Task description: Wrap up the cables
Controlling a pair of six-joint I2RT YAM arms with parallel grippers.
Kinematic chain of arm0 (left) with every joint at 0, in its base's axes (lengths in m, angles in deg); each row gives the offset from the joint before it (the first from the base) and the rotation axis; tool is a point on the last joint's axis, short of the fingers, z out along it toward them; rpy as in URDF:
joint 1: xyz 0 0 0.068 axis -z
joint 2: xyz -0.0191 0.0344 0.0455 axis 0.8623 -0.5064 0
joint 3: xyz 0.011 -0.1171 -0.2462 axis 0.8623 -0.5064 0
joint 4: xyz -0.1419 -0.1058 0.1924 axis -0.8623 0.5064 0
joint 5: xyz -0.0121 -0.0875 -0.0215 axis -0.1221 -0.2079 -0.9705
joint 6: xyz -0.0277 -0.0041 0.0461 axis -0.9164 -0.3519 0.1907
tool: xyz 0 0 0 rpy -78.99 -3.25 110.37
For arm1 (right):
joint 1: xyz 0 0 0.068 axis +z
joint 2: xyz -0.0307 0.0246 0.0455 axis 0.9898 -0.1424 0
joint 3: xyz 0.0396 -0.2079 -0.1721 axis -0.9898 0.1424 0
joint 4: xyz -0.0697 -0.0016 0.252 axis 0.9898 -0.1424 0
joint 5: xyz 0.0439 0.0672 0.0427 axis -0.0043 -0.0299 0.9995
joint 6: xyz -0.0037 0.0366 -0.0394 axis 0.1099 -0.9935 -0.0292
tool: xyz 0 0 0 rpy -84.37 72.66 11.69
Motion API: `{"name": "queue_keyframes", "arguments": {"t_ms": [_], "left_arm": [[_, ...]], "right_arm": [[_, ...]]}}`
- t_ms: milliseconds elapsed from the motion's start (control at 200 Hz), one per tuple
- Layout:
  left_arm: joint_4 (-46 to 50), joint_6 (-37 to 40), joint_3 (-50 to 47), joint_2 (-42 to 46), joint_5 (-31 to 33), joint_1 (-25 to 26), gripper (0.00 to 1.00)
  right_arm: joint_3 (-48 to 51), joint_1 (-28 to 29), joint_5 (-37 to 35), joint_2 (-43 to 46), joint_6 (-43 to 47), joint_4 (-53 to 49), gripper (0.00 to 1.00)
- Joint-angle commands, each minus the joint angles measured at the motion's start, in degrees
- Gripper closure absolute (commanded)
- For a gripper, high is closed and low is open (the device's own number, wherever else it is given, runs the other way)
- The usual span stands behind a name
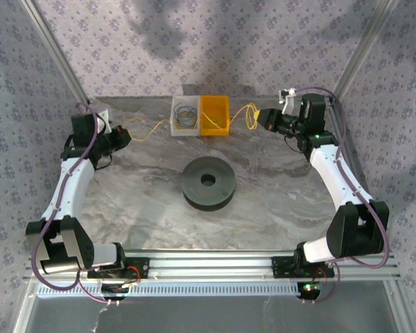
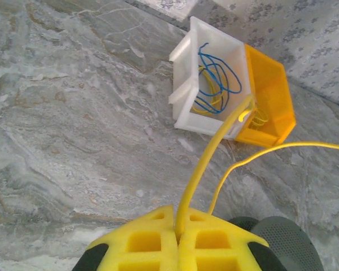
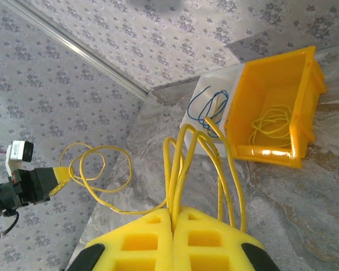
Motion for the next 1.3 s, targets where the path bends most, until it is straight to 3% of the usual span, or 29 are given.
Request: {"name": "queue_keyframes", "arguments": {"t_ms": [0, 290, 460, 535, 810, 979, 1174, 1294], "left_arm": [[1.5, -0.3, 2.7, 1.7, 0.9, 0.7, 1.0], [2.1, 0.8, 9.2, -1.5, 5.1, 14.0, 1.0], [1.5, 0.3, 11.9, -4.1, 5.2, 17.0, 1.0], [1.2, 0.1, 12.2, -4.5, 5.0, 17.5, 1.0], [0.4, -0.6, 10.2, -3.3, 4.3, 18.1, 1.0], [0.4, -0.3, 9.8, -2.9, 4.4, 18.1, 1.0], [0.5, -0.1, 10.3, -3.6, 4.3, 18.1, 1.0], [0.5, -0.2, 10.5, -3.9, 3.8, 18.1, 1.0]], "right_arm": [[-0.6, 2.6, -0.8, 0.6, 3.6, -0.3, 1.0], [-10.5, 17.6, -5.7, -6.5, 12.7, -7.7, 1.0], [-15.9, 21.8, -7.7, -9.8, 16.2, -12.4, 1.0], [-16.5, 22.3, -6.9, -10.2, 16.7, -13.2, 0.93], [-13.1, 19.5, -1.7, -6.0, 18.9, -14.9, 0.56], [-7.7, 13.2, 1.3, -0.4, 16.9, -13.0, 0.45], [-2.9, 5.9, 4.4, 6.7, 15.4, -11.9, 0.26], [-1.6, 4.0, 3.8, 8.5, 15.1, -12.7, 0.24]]}}
